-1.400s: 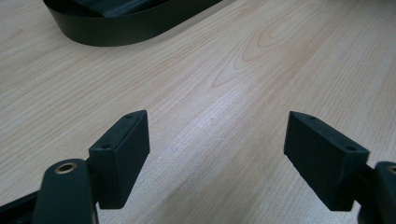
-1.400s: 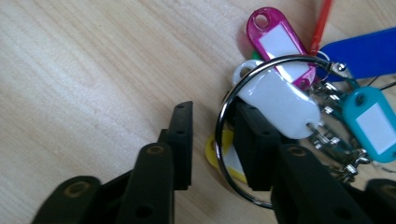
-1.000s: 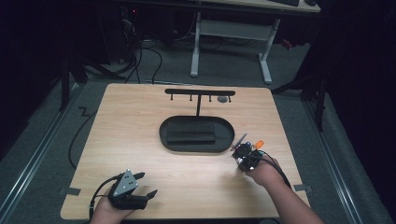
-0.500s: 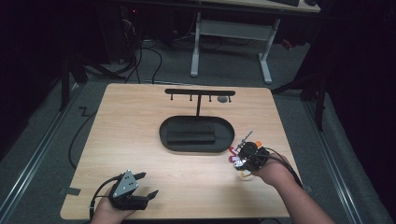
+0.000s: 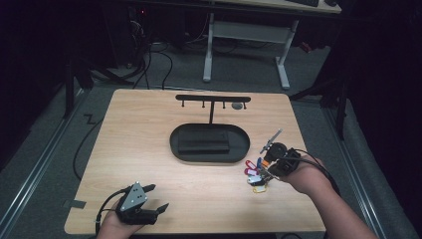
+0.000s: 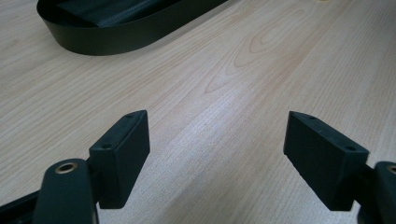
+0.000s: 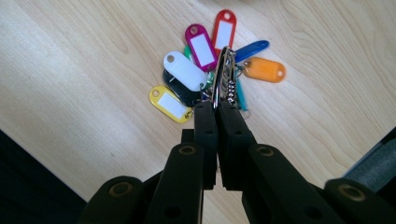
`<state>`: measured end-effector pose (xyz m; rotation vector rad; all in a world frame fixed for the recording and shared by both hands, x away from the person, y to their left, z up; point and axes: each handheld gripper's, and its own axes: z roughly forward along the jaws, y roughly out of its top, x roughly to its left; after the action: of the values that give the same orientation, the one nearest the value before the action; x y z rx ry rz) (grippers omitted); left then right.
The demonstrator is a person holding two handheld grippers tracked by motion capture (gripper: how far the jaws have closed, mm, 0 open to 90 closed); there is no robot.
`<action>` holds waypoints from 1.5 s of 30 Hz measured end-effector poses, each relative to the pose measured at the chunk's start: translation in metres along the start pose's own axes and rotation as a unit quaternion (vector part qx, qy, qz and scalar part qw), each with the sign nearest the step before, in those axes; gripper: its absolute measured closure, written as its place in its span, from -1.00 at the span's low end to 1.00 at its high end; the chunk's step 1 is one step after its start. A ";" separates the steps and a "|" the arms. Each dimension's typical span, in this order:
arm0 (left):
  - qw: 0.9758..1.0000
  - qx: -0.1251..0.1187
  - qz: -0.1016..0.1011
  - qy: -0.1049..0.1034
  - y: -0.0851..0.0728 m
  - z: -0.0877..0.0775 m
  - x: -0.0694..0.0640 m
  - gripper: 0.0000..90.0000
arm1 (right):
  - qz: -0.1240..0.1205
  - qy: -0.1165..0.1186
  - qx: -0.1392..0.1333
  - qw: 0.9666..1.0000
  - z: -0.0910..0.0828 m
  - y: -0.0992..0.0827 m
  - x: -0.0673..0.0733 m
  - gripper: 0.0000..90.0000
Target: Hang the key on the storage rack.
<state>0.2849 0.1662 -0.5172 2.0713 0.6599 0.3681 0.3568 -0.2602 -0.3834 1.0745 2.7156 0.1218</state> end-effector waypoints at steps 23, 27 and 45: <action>1.000 0.001 0.003 -0.006 0.000 0.001 0.000 -0.48 | 0.004 0.020 0.003 1.000 -0.055 0.014 -0.008 0.96; 1.000 0.001 0.003 -0.008 0.000 0.001 0.000 -0.49 | 0.003 0.017 0.001 1.000 -0.062 0.018 -0.008 0.96; 1.000 -0.003 -0.003 0.001 -0.001 -0.001 0.003 -0.50 | 0.003 0.019 -0.026 0.999 -0.073 0.042 -0.018 0.96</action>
<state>0.2865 0.1692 -0.5175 2.0624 0.6642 0.3678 0.3809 -0.2419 -0.3028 1.0773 2.7260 0.2142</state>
